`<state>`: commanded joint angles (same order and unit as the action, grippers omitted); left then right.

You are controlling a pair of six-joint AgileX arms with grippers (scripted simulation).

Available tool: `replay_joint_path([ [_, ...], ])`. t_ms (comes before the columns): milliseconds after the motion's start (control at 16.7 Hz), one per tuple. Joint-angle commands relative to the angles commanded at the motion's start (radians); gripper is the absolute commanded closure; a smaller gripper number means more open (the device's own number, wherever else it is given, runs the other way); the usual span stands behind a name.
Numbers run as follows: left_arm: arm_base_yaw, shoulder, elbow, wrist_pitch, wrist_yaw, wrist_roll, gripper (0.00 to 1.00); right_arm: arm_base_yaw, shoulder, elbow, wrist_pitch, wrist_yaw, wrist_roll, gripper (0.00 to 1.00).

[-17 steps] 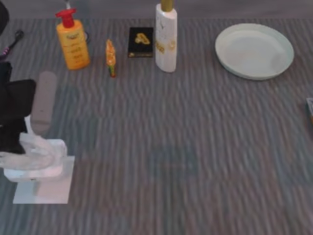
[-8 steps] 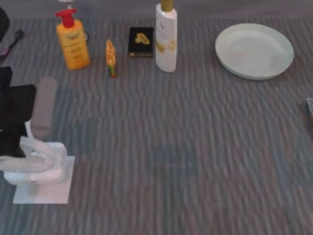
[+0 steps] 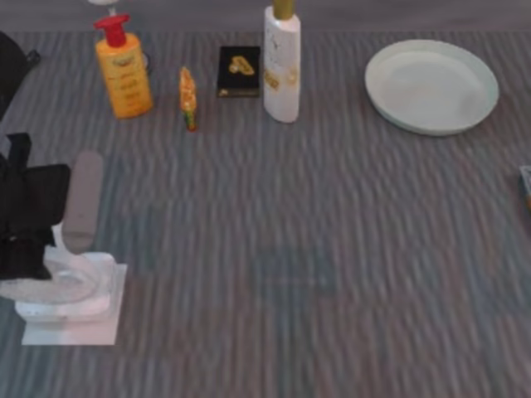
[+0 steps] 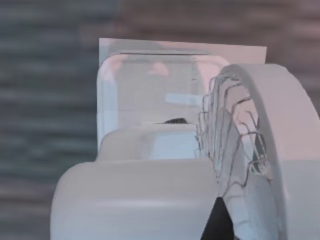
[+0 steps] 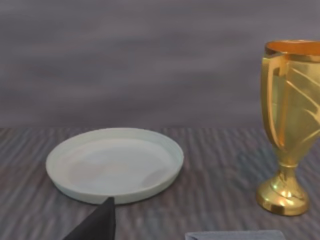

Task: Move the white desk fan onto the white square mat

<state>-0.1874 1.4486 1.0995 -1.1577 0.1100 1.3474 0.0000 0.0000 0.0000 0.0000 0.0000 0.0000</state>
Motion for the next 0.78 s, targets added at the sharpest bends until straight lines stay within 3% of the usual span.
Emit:
replay_joint_path([
  [60, 0.000, 0.000, 0.000, 0.000, 0.000, 0.000, 1.00, 0.000, 0.000, 0.000, 0.000, 0.000, 0.000, 0.00],
  [780, 0.000, 0.000, 0.000, 0.000, 0.000, 0.000, 0.10, 0.000, 0.000, 0.000, 0.000, 0.000, 0.000, 0.00],
])
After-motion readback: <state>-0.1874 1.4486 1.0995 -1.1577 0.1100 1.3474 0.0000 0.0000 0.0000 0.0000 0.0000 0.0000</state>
